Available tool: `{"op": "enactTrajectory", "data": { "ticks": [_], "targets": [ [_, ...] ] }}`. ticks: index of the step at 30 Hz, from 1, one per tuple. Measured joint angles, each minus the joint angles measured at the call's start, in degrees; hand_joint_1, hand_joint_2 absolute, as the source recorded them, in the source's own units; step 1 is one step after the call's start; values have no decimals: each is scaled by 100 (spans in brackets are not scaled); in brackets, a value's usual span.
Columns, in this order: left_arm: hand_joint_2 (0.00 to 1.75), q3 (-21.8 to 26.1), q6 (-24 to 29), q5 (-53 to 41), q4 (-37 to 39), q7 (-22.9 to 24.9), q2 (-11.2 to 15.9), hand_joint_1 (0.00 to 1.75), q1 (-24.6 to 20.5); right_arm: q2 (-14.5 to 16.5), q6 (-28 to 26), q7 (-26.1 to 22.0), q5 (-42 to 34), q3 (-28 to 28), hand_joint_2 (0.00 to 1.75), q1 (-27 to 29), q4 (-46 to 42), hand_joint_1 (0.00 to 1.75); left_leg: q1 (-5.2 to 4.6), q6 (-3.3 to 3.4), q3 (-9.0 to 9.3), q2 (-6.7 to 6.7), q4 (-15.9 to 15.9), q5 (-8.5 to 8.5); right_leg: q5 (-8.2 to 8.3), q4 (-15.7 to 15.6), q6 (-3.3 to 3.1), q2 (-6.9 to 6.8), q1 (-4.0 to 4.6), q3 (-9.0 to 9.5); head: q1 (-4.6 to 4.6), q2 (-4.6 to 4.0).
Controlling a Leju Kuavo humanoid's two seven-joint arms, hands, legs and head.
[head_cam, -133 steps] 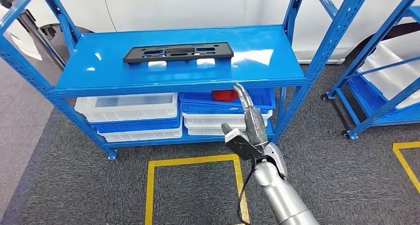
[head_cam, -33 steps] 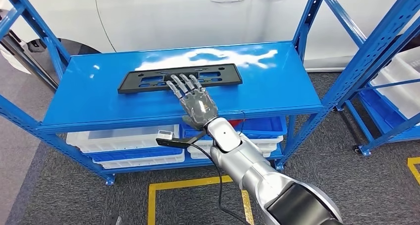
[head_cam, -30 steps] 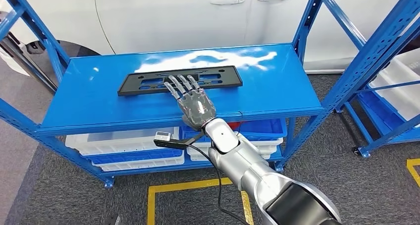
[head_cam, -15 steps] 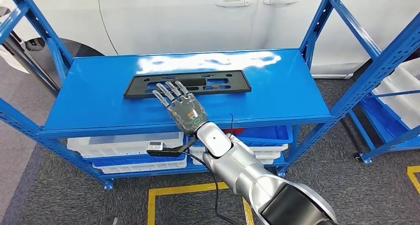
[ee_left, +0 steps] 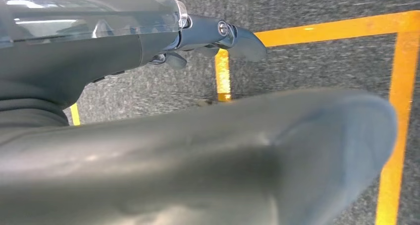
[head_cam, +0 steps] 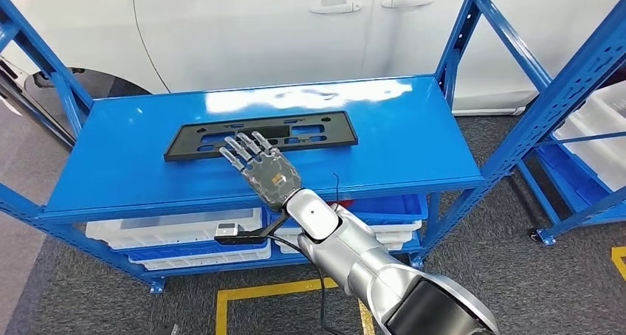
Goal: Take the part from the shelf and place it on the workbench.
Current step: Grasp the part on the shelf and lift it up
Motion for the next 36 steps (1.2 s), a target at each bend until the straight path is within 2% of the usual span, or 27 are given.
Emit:
{"op": "enactTrajectory", "data": {
  "ticks": [1,2,5,7,8,10,11,12,13,15,16,17,19,21,22,24,26,27,28,29,30,31,32,33,36],
  "targets": [
    [0,-1,3,0,0,0,1,0,-2,9,26,3,-8,40,175,-1,-5,0,-12,27,152,0,-355,138,-29,11,20,6,11,21,0,1],
    [0,-1,7,1,0,0,1,0,-2,15,51,9,-16,81,175,0,-13,0,-25,54,248,0,-578,198,-50,18,43,8,22,26,0,1],
    [0,0,14,15,0,0,-4,0,21,23,133,61,-63,238,175,11,-44,0,-37,138,301,-4,-700,157,-90,21,126,10,27,16,-1,1],
    [0,0,16,28,0,-3,-9,0,36,25,173,106,-94,353,175,7,-69,0,-9,196,339,-4,-730,146,-220,225,193,3,17,-63,-1,1],
    [0,0,17,34,0,-6,-11,0,36,24,186,126,-108,408,175,7,-80,0,5,222,363,-1,-743,137,-356,506,224,-1,6,-202,-1,1],
    [0,1,22,49,0,-14,-8,0,38,20,233,166,-148,530,175,26,-87,0,1,252,388,1,-744,104,-668,1315,264,-8,-31,-651,0,1],
    [0,2,24,55,0,-18,-7,0,43,18,256,182,-172,594,175,46,-87,0,0,256,402,1,-743,87,-740,1636,278,-11,-48,-855,0,1],
    [0,2,25,59,0,-21,-5,0,52,17,275,193,-190,659,175,66,-87,0,0,252,424,-2,-741,66,-702,1765,285,-16,-62,-969,0,1],
    [0,2,26,62,0,-25,-5,0,62,17,284,201,-204,718,175,81,-87,0,1,243,456,-6,-739,42,-551,1662,284,-21,-73,-966,0,1],
    [0,3,26,66,0,-35,-8,0,77,17,302,220,-238,810,175,87,-91,0,1,215,545,-13,-736,-19,-65,886,255,-29,-79,-662,0,1],
    [0,4,27,68,0,-42,-9,0,79,17,319,238,-274,855,175,80,-93,0,-10,189,577,-16,-727,-54,102,489,235,-30,-69,-488,0,1],
    [0,9,29,73,0,-46,-9,0,82,18,336,264,-324,905,175,74,-95,0,-21,160,598,-17,-725,-83,194,213,214,-29,-60,-364,0,0],
    [0,24,35,86,0,-54,-8,0,89,19,364,328,-454,1016,175,67,-96,0,-30,89,616,-16,-732,-124,171,80,166,-18,-31,-296,0,1],
    [0,37,40,103,0,-63,-4,0,100,24,369,391,-610,1131,175,53,-111,0,-10,21,638,-10,-722,-170,157,52,99,-5,-36,-261,-1,1],
    [0,41,41,112,0,-72,-3,0,104,26,370,420,-699,1194,175,36,-124,0,-4,-5,604,-7,-616,-238,150,29,63,-8,-46,-229,-1,1],
    [0,50,40,127,0,-90,1,0,116,30,382,464,-875,1333,175,-2,-149,0,6,-38,327,-4,-39,-509,119,-1,0,-20,-57,-162,-1,1],
    [0,71,39,139,0,-105,1,0,148,30,412,492,-1021,1483,175,-16,-158,0,8,-61,-109,-3,728,-768,72,2,-35,-23,-39,-117,-1,1],
    [0,84,38,147,0,-113,4,0,167,30,427,501,-1081,1560,175,-14,-159,0,9,-66,-250,-3,914,-758,46,4,-39,-18,-31,-87,-1,1],
    [0,97,37,155,0,-120,8,0,181,30,435,512,-1136,1632,175,-13,-163,0,9,-65,-283,-3,876,-630,17,6,-36,-11,-24,-49,-1,0],
    [0,109,35,161,0,-129,13,0,188,30,438,525,-1191,1698,175,-15,-170,0,9,-54,-200,-2,605,-396,-17,8,-28,-4,-20,2,-1,0],
    [0,118,33,166,0,-139,19,0,190,30,437,540,-1241,1761,175,-21,-181,0,8,-37,-42,-1,182,-126,-56,9,-13,-1,-16,57,-1,0],
    [0,126,32,167,0,-147,23,0,189,30,437,557,-1286,1823,175,-34,-193,0,-5,-15,126,1,-207,60,-93,13,7,0,-2,99,0,0],
    [0,131,31,168,0,-152,26,0,184,29,437,573,-1318,1881,175,-50,-204,0,-17,16,255,-1,-497,166,-119,17,31,3,10,122,-1,0],
    [0,134,29,169,0,-155,27,0,183,28,438,586,-1336,1931,175,-65,-211,0,-31,45,320,-3,-648,185,-136,19,57,5,20,128,-1,0],
    [0,137,28,170,0,-157,29,0,197,28,449,614,-1353,2038,175,-86,-230,0,-29,133,351,-11,-700,134,-175,23,134,8,20,128,-1,0]
  ]
}}
